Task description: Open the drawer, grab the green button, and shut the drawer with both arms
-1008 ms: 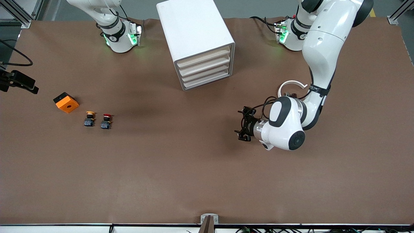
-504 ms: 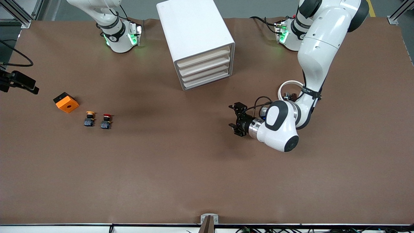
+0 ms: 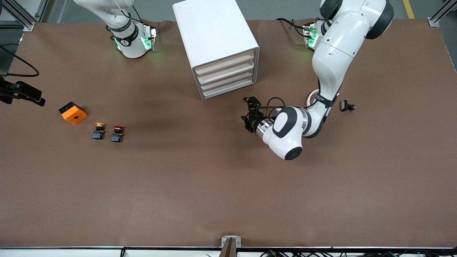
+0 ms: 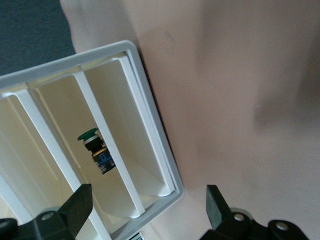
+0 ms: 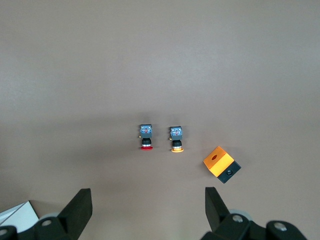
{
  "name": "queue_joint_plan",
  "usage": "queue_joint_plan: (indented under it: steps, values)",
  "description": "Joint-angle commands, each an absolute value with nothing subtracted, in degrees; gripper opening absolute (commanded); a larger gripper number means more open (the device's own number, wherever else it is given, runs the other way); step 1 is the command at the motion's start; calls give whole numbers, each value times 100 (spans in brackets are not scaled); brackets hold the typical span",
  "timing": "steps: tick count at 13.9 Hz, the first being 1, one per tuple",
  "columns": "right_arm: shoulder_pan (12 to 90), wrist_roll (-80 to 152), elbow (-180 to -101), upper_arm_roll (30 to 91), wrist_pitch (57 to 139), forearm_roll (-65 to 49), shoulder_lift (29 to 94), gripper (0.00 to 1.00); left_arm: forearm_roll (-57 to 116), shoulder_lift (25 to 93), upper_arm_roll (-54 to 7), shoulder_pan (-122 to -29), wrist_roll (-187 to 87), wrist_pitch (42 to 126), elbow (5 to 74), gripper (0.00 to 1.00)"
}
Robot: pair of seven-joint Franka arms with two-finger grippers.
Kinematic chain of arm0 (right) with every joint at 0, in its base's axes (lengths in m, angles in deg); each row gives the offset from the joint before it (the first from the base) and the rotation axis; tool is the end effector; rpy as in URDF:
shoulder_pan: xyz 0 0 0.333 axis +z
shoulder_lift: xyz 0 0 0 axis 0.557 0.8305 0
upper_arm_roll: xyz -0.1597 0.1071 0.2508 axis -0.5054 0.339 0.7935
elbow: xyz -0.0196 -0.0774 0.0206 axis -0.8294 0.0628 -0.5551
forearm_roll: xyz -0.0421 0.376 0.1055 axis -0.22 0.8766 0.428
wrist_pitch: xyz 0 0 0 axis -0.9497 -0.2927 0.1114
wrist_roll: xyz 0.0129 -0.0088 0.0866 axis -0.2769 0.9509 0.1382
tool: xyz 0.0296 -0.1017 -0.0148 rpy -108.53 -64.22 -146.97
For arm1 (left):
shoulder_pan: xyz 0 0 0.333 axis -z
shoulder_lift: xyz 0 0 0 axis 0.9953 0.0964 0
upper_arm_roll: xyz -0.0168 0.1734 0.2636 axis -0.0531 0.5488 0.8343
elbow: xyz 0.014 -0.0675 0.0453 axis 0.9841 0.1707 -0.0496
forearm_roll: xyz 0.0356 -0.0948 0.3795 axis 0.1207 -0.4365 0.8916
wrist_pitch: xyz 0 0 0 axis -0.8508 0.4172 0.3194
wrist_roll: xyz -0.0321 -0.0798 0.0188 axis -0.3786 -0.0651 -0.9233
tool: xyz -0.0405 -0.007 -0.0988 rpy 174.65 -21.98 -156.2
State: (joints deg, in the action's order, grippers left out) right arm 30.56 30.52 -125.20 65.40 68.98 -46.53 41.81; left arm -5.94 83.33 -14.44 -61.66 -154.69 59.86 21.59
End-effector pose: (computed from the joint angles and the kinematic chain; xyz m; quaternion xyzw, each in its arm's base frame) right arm 0.5708 -0.0397 0.6292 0.9991 -0.0376 -0.0130 0.0135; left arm 0.5327 -0.3979 0.1782 -0.5579 -0.6532 0.4871 0.1575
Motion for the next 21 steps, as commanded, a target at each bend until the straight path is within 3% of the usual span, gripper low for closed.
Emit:
queue_joint_plan:
  steps: [1,8,10,12,13,16,21]
  values:
    - [3051,3062,-12385,6589,6871,-4699,4267,100,-1019,8574,-1430,-6109,-15732,5763,2116,100]
    - [3191,3044,-12385,6598,6871,-4663,4372,100,-1548,9006,-1430,-5802,-16225,5367,2116,99]
    - [3253,3044,-12385,6607,6923,-4646,4407,100,-1575,9006,-1430,-5713,-16331,5315,2124,94]
    - [3393,3027,-12394,6615,7081,-4620,4416,100,-1636,9015,-1430,-5591,-16454,5200,2124,75]
    - [3489,3001,-12394,6607,7055,-4620,4407,100,-1636,9023,-1430,-5547,-16507,5182,2124,74]
    - [3840,2239,-12403,6615,6950,-4628,4390,100,-1741,9058,-1430,-5450,-16543,5103,2124,56]
    - [4850,457,-12421,6615,6809,-4628,4381,100,-1909,9120,-1422,-5292,-16569,5094,2124,54]
